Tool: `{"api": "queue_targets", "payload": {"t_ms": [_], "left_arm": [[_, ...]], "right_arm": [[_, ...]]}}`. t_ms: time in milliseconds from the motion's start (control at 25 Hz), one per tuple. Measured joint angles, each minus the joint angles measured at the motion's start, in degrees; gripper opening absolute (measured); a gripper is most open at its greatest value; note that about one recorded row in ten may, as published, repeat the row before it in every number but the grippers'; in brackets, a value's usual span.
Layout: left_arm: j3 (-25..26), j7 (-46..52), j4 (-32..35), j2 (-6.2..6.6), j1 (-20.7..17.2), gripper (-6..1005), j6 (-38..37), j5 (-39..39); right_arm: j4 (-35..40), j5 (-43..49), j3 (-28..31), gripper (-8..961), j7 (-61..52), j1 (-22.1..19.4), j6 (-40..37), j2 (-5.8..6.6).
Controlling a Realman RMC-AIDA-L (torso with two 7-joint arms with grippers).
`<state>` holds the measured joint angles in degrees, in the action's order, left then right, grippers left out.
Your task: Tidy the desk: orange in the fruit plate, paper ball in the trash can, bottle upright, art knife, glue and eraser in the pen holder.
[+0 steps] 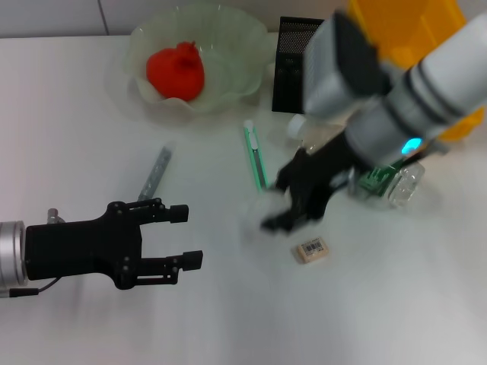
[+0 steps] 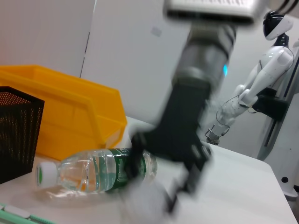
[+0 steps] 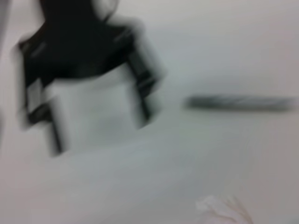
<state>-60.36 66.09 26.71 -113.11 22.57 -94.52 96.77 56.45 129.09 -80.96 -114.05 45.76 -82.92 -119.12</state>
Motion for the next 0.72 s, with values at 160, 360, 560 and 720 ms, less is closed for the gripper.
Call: {"api": "queue_targets", "payload": {"t_ms": [160, 360, 560, 720], "left_arm": [[0.0, 0.0, 0.0, 0.00, 0.1, 786, 0.0, 0.0], [0.0, 0.0, 0.0, -0.03, 0.1, 787, 0.0, 0.0], [-0.2, 0.5, 0.0, -0.19, 0.7, 787, 0.0, 0.0], [0.0, 0.8, 0.0, -0.14, 0.9, 787, -0.2, 0.0]], "right_arm": [[8.9, 3.9, 14.4, 553, -4.6, -0.2, -6.8, 0.31], [16.4, 7.1, 24.7, 580, -12.1, -0.6, -8.4, 2.41], [17.7, 14.4, 30.5, 606, -17.7, -1.4, -1.3, 2.84], [15.3, 18.3, 31.3, 627, -20.9, -2.6, 6.8, 2.84]]}}
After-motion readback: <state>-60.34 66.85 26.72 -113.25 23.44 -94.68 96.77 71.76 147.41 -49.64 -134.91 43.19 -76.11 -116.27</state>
